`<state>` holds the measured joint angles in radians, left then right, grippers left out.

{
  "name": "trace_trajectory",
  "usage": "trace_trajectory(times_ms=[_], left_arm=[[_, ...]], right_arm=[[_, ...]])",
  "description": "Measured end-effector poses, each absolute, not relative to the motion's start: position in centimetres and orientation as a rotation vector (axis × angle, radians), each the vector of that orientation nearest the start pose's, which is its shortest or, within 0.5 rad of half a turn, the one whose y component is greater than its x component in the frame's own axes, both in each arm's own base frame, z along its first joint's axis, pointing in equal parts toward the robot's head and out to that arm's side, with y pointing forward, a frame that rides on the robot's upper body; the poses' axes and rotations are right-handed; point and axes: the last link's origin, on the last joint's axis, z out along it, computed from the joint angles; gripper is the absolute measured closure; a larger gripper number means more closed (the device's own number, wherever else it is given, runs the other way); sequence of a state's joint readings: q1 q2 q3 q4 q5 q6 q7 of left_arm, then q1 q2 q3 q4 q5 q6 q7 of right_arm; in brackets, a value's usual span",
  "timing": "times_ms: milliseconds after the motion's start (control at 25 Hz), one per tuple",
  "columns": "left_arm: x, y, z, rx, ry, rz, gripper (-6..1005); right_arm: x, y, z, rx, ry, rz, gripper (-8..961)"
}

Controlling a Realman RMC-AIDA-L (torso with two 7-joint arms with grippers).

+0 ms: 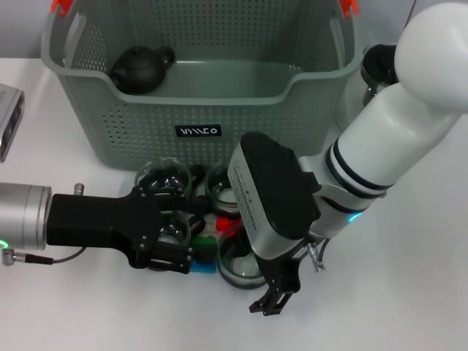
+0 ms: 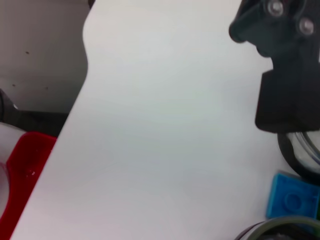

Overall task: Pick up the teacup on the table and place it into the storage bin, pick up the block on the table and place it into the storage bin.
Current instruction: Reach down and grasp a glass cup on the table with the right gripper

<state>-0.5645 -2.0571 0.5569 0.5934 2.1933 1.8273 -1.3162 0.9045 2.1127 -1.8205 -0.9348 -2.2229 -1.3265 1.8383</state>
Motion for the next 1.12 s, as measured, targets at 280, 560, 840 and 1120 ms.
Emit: trace_trajectory(times_ms=[280,560,840,1120], left_arm=[[-25.97,29.61,0.12,-2.966,-0.570,-0.787,145],[-25.98,29.60,0.12,-2.965,-0.571,-0.788,146],[-26.16,29.68,-0.13,-2.954,-0.589,-0.781,148],[-26.19,29.56,-0.26,-2.959,-0.596,-0.783,149]], right_arm=[[11.73,32.77,-13.14,-3.170,-0.443,-0.608,73],[11.80,32.81,-13.26,-3.160,-0.401,-0.620,132],[11.92,32.84,-13.24,-3.155,-0.369,-0.634,191],[12.00,32.84,-13.08,-3.161,-0.340,-0.636,458]])
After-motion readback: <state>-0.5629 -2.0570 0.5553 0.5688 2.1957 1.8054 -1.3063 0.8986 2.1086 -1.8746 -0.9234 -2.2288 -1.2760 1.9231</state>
